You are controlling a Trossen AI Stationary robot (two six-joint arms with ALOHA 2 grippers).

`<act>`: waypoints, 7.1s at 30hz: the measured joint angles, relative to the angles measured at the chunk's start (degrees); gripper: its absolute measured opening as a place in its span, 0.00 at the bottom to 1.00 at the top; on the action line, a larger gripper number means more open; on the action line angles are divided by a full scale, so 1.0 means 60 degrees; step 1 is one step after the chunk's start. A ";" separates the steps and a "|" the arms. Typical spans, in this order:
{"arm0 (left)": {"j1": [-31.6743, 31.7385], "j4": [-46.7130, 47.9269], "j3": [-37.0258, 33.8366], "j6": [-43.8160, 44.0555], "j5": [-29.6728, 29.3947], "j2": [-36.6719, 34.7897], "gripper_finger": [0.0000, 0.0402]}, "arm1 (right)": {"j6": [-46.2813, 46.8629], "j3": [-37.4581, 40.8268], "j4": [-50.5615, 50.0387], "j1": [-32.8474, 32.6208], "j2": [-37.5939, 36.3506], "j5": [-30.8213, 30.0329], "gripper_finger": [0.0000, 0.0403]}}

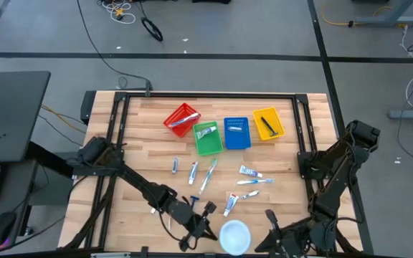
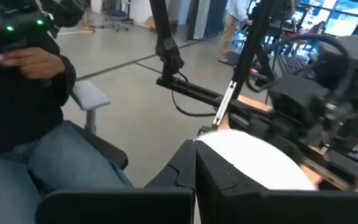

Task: Pick & Place Travel size toiletries
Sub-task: Adjust the disinfectant wipes, then put the orange toothbrush into the red bin

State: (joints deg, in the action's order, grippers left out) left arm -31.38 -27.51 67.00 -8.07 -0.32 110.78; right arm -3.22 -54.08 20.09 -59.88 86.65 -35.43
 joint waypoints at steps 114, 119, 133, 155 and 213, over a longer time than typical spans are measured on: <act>0.1663 0.8468 -0.2521 1.4983 0.3740 -0.2941 0.30 | 0.2353 0.2382 -0.3466 1.2040 -0.2011 0.2189 0.52; 0.1666 0.8754 -0.2355 1.4882 0.3390 -0.2820 0.30 | 0.2073 0.2382 -0.3434 1.2040 -0.2011 0.2186 0.52; 0.1601 0.8914 -0.2408 1.4110 0.2624 -0.2849 0.36 | 0.0979 0.2382 -0.2124 1.2058 -0.2011 0.2177 0.52; 0.1120 0.8877 -0.2685 1.4541 0.0946 -0.2820 0.50 | 0.0892 0.2382 -0.1650 1.2491 -0.2012 0.2950 0.52; 0.2586 1.1136 -0.2055 1.3230 -0.1261 -0.4334 0.03 | 0.0885 0.2382 -0.1615 1.2495 -0.2013 0.2924 0.52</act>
State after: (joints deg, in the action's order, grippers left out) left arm -15.87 39.31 54.67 71.31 -7.88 84.78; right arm 2.09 -39.79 10.40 15.09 74.58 -17.89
